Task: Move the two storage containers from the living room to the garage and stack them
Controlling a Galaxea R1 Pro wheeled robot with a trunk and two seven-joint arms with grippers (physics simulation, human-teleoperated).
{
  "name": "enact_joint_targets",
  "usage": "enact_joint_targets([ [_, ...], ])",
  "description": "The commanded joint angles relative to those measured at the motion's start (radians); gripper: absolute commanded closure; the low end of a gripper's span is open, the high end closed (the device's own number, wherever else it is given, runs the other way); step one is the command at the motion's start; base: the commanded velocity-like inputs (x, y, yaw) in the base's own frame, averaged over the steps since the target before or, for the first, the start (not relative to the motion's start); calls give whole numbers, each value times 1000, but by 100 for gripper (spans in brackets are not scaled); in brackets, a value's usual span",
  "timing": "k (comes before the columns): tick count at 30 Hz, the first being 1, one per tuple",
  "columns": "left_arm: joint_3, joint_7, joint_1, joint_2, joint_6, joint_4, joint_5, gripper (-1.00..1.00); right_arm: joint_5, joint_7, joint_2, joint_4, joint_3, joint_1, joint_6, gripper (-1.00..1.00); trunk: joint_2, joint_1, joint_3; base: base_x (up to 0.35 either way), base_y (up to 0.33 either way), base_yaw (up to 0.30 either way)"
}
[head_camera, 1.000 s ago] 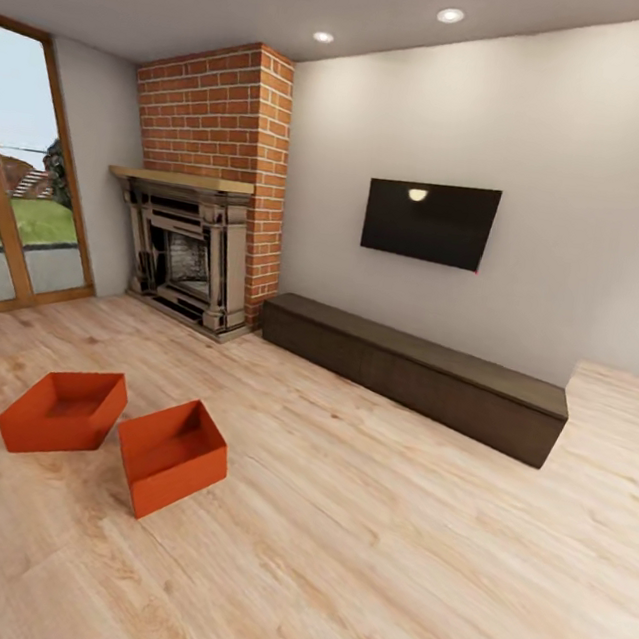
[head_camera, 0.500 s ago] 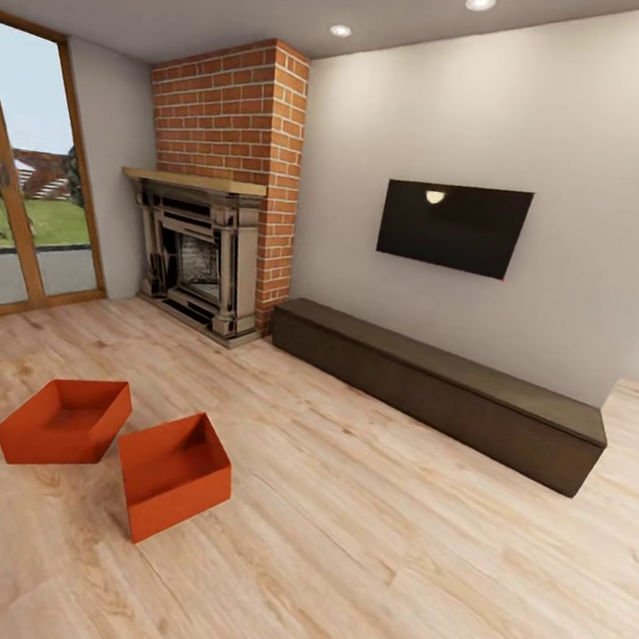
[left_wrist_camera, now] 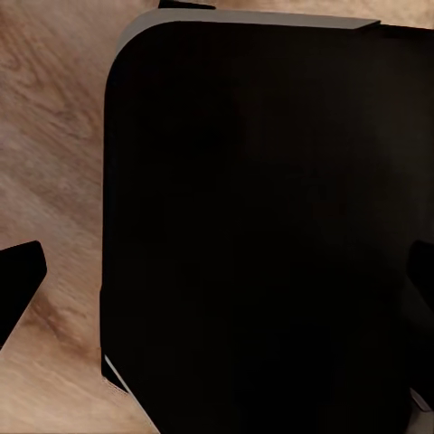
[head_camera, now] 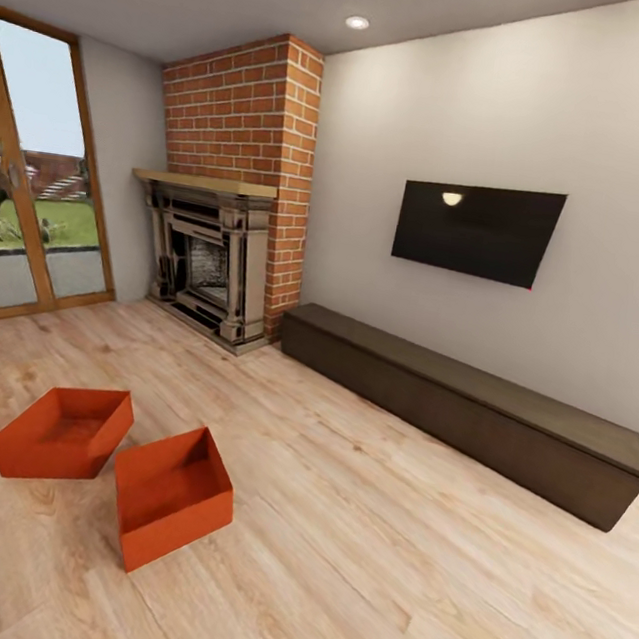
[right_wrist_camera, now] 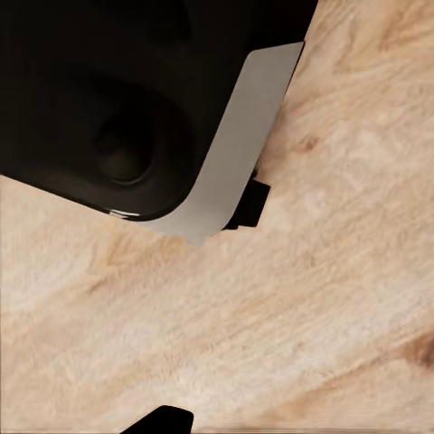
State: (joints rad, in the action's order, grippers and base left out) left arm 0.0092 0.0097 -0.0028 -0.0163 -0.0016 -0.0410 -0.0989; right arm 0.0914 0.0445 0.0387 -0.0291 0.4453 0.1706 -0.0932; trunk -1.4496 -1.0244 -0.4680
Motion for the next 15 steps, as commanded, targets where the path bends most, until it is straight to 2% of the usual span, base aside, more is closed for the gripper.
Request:
enact_joint_targets([
  [1,0,1,0,0,0,0,-10,-100,10,5,0,-3,7,1,-6,-100,0,-1,-1,333,0,261],
  [15,0,1,0,0,-1,0,-10,-100,10,3,1,-3,7,1,-9,-100,0,-1,-1,333,0,275],
])
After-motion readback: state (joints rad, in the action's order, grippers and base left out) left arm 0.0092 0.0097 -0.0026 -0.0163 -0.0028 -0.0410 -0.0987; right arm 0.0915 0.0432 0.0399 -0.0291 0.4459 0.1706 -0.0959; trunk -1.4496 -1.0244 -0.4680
